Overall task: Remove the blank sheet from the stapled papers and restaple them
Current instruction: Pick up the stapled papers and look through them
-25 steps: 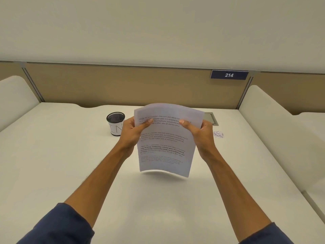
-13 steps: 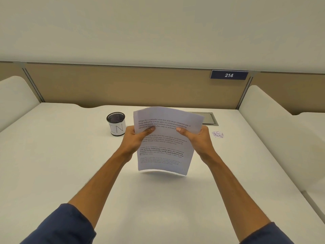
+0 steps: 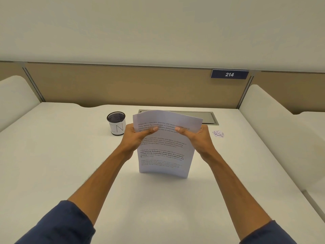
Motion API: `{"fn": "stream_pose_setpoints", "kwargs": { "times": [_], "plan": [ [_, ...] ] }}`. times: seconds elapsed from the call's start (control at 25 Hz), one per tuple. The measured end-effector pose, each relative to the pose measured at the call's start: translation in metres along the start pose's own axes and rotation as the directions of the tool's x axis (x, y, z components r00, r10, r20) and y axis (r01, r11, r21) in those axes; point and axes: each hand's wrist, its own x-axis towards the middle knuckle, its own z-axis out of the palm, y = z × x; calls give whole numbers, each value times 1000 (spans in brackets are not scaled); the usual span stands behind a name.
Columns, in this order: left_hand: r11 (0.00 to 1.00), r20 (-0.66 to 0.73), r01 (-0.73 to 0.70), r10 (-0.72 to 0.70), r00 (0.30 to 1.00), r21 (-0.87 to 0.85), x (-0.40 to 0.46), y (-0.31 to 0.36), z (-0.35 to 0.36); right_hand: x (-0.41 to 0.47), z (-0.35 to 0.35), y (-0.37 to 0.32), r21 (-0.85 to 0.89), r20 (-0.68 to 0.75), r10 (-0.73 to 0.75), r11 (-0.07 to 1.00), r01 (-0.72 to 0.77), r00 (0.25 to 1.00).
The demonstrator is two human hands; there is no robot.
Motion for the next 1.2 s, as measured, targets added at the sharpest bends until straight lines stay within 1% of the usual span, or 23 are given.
{"fn": "stream_pose_setpoints", "kwargs": {
  "times": [0.16, 0.24, 0.32, 0.4, 0.48, 0.52, 0.56, 0.6, 0.68, 0.8, 0.88, 1.0, 1.08, 1.12, 1.2],
  "plan": [
    [999, -15, 52, -52, 999, 2, -2, -16, 0, -3, 1, 15, 3, 18, 36, 999, -36, 999],
    [999, -42, 46, -46, 998, 10, 0, -19, 1, -3, -1, 18, -30, 31, 31, 999, -30, 999],
    [1000, -100, 17, -18, 995, -8, 1, -16, 0, -3, -5, 20, -37, 37, 28, 999, -27, 999],
    [995, -184, -26, 8, 983, -93, 3, -11, -4, -5, -9, 26, -1, -14, 22, 1000, -22, 1000],
    [982, -276, -61, 10, 961, -178, 6, -8, -13, -9, -13, 35, 66, -168, 68, 996, -57, 984],
    [972, -311, -69, -4, 950, -223, 8, -7, -17, -12, -15, 42, 96, -225, 88, 993, -68, 970],
    [961, -339, -68, -28, 940, -269, 9, -8, -21, -16, -16, 50, 106, -249, 93, 992, -68, 964],
    [948, -360, -63, -56, 931, -312, 10, -9, -25, -21, -17, 58, 98, -242, 93, 993, -71, 966],
    [918, -386, -59, -106, 916, -391, 11, -12, -30, -31, -13, 71, 101, -149, 88, 992, -73, 985],
    [858, -400, -59, -176, 899, -511, 12, -15, -30, -41, 0, 77, 188, 30, 150, 970, -153, 988],
    [815, -382, -55, -210, 900, -577, 12, -16, -27, -43, 11, 77, 240, 93, 192, 948, -209, 977],
    [771, -338, -42, -228, 913, -636, 10, -18, -20, -43, 27, 70, 385, 62, 242, 889, -247, 968],
    [762, -310, -40, -215, 926, -646, 9, -19, -18, -40, 31, 68, 460, 15, 252, 857, -231, 968],
    [767, -296, -42, -196, 935, -640, 7, -19, -19, -38, 31, 67, 466, -8, 252, 857, -220, 968],
    [790, -260, -36, -159, 952, -613, 5, -18, -28, -34, 24, 68, 416, -62, 239, 889, -193, 969]
  ]
}}
